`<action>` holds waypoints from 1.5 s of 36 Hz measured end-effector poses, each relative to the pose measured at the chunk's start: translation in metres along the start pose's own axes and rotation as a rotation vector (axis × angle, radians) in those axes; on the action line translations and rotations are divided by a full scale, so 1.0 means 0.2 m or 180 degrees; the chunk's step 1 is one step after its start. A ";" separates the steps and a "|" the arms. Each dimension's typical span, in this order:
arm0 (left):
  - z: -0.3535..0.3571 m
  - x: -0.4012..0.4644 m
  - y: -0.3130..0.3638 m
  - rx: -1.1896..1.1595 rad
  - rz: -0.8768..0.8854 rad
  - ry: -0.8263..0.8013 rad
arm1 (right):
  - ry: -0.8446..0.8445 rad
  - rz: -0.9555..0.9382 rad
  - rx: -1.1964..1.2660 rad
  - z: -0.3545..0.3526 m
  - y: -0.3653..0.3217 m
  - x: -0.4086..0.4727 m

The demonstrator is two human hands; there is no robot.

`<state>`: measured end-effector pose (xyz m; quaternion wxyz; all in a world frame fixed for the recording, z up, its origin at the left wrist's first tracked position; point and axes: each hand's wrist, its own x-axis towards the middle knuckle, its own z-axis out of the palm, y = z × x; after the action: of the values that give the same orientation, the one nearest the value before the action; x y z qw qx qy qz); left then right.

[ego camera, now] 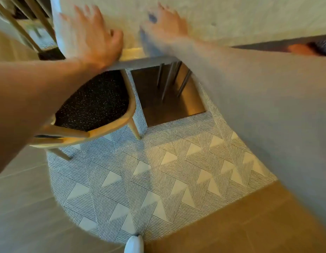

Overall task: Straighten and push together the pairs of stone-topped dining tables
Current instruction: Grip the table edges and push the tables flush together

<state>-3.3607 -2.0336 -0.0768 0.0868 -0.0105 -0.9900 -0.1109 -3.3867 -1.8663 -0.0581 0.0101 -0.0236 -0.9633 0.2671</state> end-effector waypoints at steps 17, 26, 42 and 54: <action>-0.94 0.33 1.04 -0.3269 -0.0639 -0.1775 | 0.0039 0.1187 0.3751 -1.66 0.47 -0.23; -0.91 0.36 2.00 -0.4063 -0.0317 -0.1604 | -0.0345 0.1070 0.3254 -2.17 0.85 -0.13; -0.24 1.14 2.99 -0.4349 -0.1190 -0.1534 | -0.0143 0.1381 0.4032 -2.41 1.73 0.70; 0.12 1.64 3.31 -0.4352 -0.2334 -0.1189 | -0.0509 0.1850 0.3998 -2.60 2.27 1.47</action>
<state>-3.6612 -1.3820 0.1016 -0.1483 0.2466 -0.6412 -0.7114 -3.6451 -1.1945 0.1554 -0.1211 -0.2504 -0.5789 0.7665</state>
